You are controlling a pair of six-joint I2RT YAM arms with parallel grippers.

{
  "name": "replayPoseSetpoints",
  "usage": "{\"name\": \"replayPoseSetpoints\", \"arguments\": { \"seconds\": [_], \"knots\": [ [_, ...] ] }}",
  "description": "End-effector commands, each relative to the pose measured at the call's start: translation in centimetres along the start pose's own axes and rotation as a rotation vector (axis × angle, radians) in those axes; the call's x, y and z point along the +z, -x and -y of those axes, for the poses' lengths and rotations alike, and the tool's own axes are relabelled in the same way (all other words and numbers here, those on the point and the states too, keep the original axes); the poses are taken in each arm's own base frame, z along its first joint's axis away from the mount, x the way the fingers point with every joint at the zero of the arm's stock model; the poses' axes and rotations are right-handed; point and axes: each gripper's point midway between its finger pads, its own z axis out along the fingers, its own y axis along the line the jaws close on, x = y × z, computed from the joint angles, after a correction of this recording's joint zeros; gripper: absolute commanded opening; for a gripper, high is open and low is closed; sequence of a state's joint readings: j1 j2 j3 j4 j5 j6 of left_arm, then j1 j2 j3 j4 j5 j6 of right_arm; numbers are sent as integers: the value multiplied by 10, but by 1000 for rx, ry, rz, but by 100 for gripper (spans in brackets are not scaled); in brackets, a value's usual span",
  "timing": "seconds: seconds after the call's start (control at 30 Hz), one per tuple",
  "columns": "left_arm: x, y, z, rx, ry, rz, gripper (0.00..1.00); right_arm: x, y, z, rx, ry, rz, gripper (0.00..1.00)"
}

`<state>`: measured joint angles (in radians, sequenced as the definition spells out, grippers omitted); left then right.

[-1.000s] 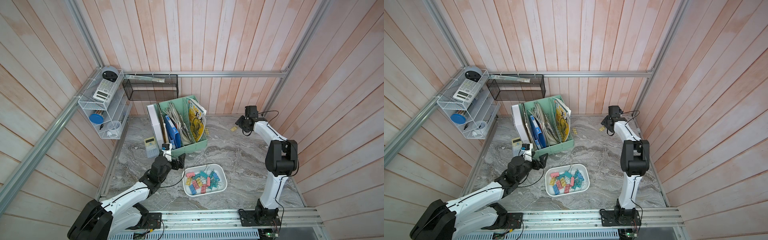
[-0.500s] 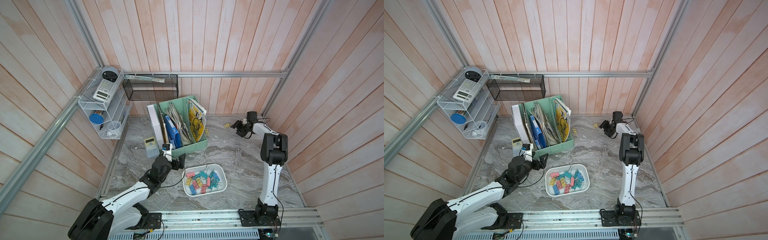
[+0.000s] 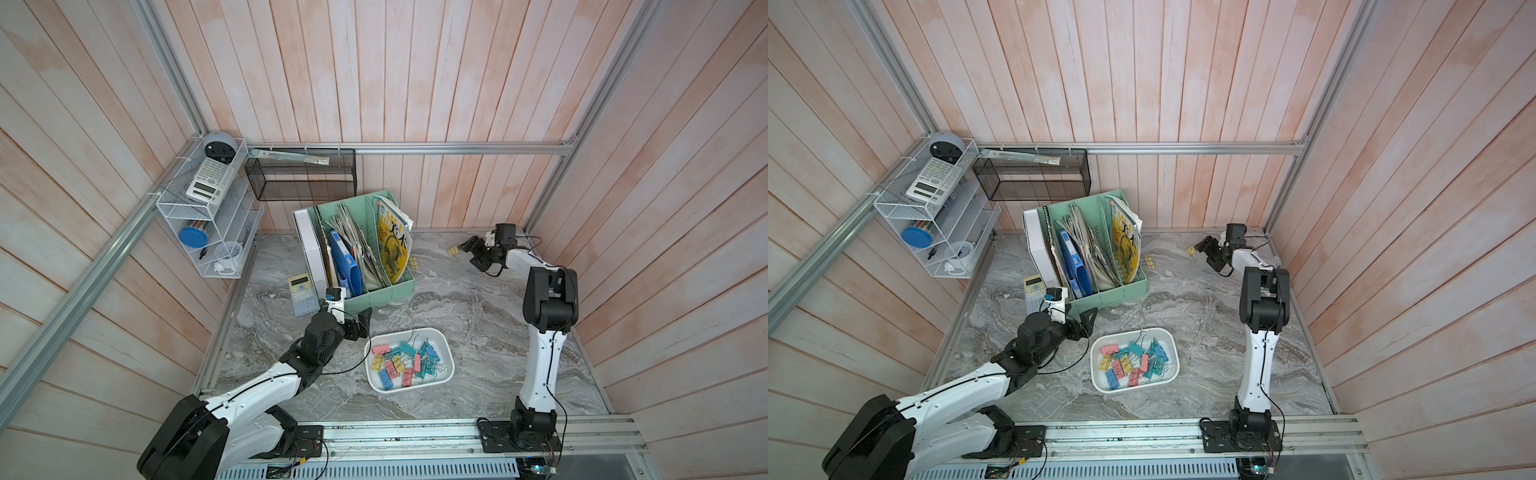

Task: Put the binder clips in the storage box
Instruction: Pick up the binder clip at the center of the board.

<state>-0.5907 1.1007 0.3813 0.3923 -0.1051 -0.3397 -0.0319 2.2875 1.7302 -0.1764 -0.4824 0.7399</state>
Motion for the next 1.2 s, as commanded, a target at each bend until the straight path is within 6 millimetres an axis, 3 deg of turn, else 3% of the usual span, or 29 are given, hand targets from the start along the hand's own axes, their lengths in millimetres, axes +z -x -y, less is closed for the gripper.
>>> {"name": "replayPoseSetpoints", "arguments": {
  "seconds": [0.0, 0.13, 0.27, 0.53, 0.67, 0.83, 1.03, 1.17],
  "knots": [
    [0, 16, 6, 16, -11, 44, 100, 7, 10, -27, -25, 76, 11, 84],
    [1, 16, 5, 20, -7, 44, 100, 26, 6, -31, -19, 66, -22, 85],
    [2, 16, 5, 21, -6, 41, 100, 38, 1, -28, 14, 40, -32, 75],
    [1, 17, 6, 22, -9, 45, 100, 42, -2, -18, 25, 11, -31, 67],
    [2, 15, 6, 22, -10, 41, 100, 45, -4, -17, 32, 9, -39, 49],
    [1, 16, 6, 21, -9, 43, 100, 47, -6, -16, 39, 4, -47, 34],
    [1, 16, 6, 21, -9, 43, 100, 38, -7, -23, 30, 7, -50, 25],
    [1, 15, 9, 20, -24, 44, 100, 9, -9, -44, -28, 33, -24, 23]
  ]
}}
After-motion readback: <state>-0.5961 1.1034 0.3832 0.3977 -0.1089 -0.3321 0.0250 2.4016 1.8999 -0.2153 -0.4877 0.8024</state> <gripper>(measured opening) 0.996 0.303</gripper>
